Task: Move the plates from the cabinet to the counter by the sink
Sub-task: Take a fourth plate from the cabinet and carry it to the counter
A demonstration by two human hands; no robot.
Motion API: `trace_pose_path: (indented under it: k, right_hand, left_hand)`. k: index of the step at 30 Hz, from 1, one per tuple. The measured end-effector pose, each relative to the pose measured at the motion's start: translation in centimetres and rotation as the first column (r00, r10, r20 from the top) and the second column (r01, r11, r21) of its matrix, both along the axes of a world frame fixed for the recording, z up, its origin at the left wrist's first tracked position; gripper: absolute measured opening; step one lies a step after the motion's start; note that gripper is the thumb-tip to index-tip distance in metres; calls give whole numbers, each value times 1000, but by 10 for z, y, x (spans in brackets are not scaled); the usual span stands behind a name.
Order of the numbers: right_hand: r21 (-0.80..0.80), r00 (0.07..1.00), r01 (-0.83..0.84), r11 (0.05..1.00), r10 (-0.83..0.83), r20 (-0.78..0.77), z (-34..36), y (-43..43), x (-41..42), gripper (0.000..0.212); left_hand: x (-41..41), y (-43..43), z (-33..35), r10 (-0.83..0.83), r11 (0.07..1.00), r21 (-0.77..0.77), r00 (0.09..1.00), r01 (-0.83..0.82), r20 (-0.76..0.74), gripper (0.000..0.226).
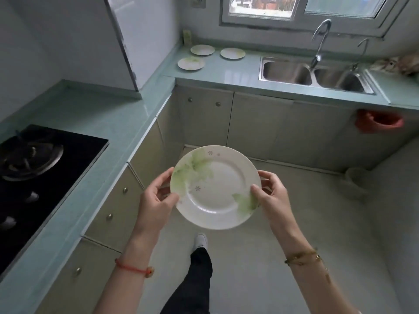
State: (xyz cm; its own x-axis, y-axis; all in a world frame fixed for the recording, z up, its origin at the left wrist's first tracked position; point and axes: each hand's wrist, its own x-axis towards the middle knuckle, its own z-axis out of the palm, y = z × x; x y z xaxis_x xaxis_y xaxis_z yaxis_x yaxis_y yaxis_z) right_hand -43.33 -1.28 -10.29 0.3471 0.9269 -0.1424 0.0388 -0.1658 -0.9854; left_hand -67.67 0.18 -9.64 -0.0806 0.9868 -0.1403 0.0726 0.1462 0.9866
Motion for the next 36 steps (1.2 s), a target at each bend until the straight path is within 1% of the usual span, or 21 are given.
trace_pose_path:
  k: [5, 14, 21, 26, 31, 36]
  right_hand:
    - [12, 999, 33, 999, -34, 16, 1, 102, 17, 31]
    - [36, 987, 159, 987, -160, 24, 5, 297, 52, 28]
    - [-5, 974, 216, 976, -215, 68, -1, 431, 91, 26]
    - [-42, 979, 177, 983, -171, 115, -10, 548, 136, 27]
    - [-64, 987, 103, 993, -94, 134, -16, 664, 176, 26]
    - [-129, 982, 35, 991, -10, 188, -27, 775, 202, 29]
  left_hand:
    - [16, 111, 3, -55, 998, 11, 998, 55, 4, 64]
    - [50, 330, 25, -180, 983, 35, 983, 181, -22, 66]
    - [92, 465, 18, -202, 979, 7, 978, 203, -56, 66]
    - [134, 574, 7, -168, 986, -5, 981, 169, -91, 69]
    - [174, 676, -3, -109, 994, -14, 986, 108, -126, 69]
    - [201, 770, -18, -99, 993, -83, 983, 87, -153, 70]
